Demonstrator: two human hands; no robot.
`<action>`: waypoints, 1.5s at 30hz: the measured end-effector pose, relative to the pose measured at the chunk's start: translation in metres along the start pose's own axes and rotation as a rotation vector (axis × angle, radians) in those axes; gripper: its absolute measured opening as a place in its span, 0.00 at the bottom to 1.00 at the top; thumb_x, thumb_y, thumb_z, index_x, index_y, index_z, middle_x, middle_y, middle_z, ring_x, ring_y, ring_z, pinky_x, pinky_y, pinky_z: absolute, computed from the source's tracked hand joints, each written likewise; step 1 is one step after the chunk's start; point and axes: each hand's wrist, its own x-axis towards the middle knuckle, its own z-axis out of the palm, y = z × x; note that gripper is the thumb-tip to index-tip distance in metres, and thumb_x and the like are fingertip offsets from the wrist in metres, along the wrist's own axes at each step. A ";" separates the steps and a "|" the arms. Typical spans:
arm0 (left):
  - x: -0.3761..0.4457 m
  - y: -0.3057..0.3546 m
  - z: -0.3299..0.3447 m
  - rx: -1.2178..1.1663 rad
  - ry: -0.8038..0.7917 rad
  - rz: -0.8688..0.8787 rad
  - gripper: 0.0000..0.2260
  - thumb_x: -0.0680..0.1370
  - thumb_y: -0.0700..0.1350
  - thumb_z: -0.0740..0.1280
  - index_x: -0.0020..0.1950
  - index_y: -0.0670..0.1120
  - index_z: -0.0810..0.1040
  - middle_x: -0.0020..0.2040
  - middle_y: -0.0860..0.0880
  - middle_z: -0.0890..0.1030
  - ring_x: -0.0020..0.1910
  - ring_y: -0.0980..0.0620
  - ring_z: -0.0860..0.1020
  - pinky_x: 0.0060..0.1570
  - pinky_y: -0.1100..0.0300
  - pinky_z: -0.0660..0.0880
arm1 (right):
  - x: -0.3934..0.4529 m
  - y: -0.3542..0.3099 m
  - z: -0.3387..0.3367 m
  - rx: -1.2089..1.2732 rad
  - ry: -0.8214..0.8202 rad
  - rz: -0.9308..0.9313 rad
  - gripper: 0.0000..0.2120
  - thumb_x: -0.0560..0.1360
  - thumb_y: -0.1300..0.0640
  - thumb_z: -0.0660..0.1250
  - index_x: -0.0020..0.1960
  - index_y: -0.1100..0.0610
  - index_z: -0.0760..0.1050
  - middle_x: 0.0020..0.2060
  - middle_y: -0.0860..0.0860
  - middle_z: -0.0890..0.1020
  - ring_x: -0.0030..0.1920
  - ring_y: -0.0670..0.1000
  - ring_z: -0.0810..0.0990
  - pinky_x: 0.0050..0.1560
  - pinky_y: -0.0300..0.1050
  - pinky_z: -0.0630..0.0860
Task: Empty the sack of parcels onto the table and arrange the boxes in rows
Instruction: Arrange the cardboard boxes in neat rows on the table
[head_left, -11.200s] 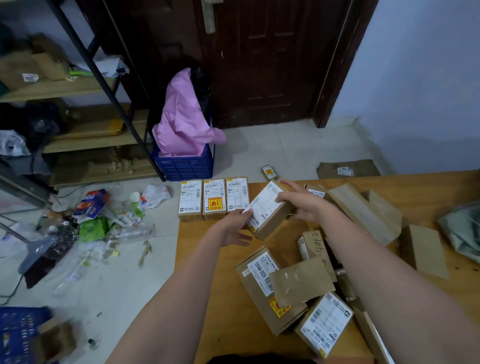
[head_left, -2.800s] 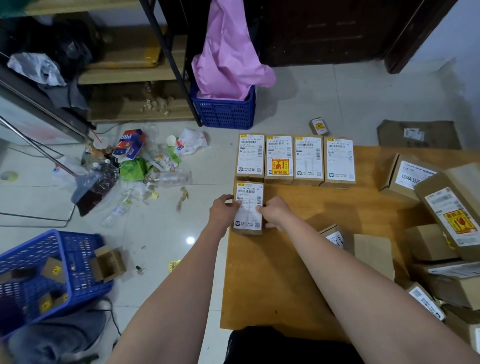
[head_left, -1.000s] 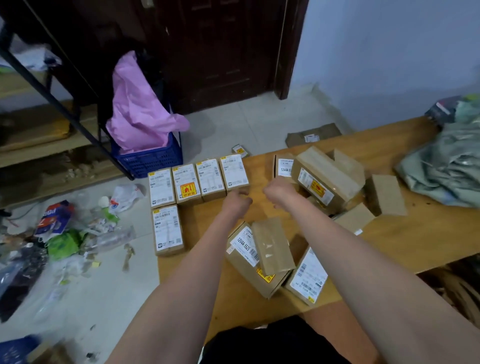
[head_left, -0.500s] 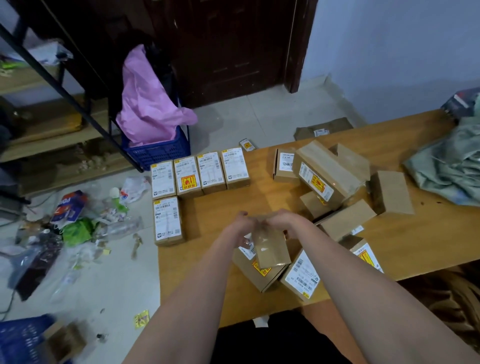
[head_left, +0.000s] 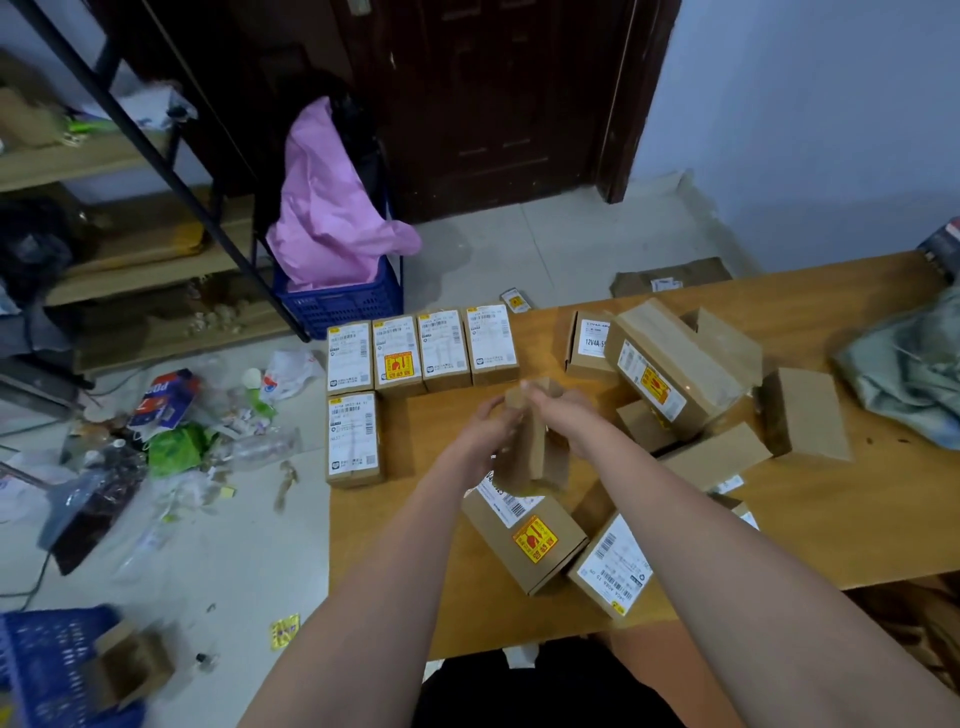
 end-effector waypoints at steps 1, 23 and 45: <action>-0.002 0.005 -0.003 -0.012 0.001 0.011 0.22 0.79 0.58 0.65 0.72 0.54 0.69 0.59 0.47 0.78 0.53 0.47 0.76 0.56 0.51 0.74 | -0.001 -0.008 0.004 0.018 0.000 -0.031 0.41 0.72 0.30 0.63 0.74 0.56 0.63 0.65 0.54 0.74 0.64 0.58 0.74 0.56 0.49 0.70; -0.011 0.013 -0.093 -0.392 0.044 0.157 0.17 0.77 0.38 0.67 0.65 0.48 0.76 0.54 0.45 0.85 0.51 0.45 0.83 0.44 0.50 0.81 | 0.001 -0.041 0.042 0.104 -0.514 0.013 0.18 0.78 0.48 0.66 0.64 0.57 0.74 0.54 0.56 0.84 0.53 0.59 0.84 0.51 0.57 0.82; -0.003 -0.023 -0.144 -0.326 -0.089 0.034 0.23 0.73 0.43 0.75 0.66 0.43 0.75 0.58 0.42 0.83 0.57 0.42 0.82 0.56 0.49 0.80 | 0.031 -0.064 0.069 0.450 -0.202 -0.095 0.36 0.70 0.58 0.77 0.74 0.52 0.65 0.61 0.56 0.80 0.57 0.54 0.81 0.55 0.52 0.80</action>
